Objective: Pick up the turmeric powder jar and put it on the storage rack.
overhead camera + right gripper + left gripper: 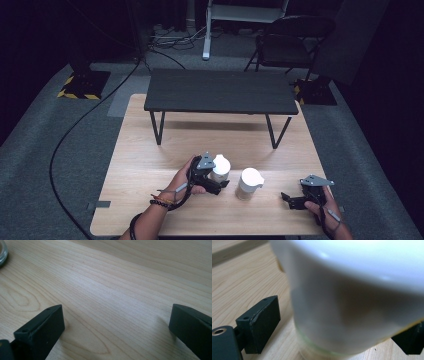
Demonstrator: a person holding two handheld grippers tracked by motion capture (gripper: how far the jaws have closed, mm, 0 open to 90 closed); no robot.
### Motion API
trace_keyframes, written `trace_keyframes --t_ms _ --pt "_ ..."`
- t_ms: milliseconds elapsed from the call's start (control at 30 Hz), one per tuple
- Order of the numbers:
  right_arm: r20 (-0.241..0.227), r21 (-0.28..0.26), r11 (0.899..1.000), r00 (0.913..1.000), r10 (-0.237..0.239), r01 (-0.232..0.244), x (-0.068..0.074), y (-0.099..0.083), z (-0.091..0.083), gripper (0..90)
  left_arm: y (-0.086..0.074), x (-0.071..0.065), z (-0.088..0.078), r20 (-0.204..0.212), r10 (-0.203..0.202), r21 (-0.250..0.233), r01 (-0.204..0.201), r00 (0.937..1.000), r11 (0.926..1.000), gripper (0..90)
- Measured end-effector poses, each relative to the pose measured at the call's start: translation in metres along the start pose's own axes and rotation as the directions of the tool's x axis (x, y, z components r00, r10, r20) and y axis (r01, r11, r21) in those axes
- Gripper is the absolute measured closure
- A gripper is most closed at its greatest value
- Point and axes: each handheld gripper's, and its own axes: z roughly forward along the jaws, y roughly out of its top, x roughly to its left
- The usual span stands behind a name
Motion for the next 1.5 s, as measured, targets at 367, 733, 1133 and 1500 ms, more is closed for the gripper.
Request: trace_keyframes --t_ms 367,733,1133,1500 --pt "0.000 0.000 1.000 1.0000 0.000 0.000 0.000 0.000 0.000 0.0 0.010 -0.005 -0.001 -0.010 0.055 0.004 -0.055 0.9984 0.9985 29.8" --pt "0.000 0.000 1.000 1.0000 0.000 0.000 0.000 0.000 0.000 0.0 0.015 -0.002 -0.028 -0.033 0.042 -0.107 -0.046 0.9986 0.9932 30.1" --pt "0.000 0.000 1.000 1.0000 0.000 0.000 0.000 0.000 0.000 0.0 0.028 -0.006 -0.053 -0.079 0.027 -0.195 -0.042 0.9965 0.9799 30.3" --pt "0.000 0.000 1.000 1.0000 0.000 0.000 0.000 0.000 0.000 0.0 0.047 -0.011 -0.066 -0.121 0.036 -0.232 -0.063 0.9920 0.9706 30.4"
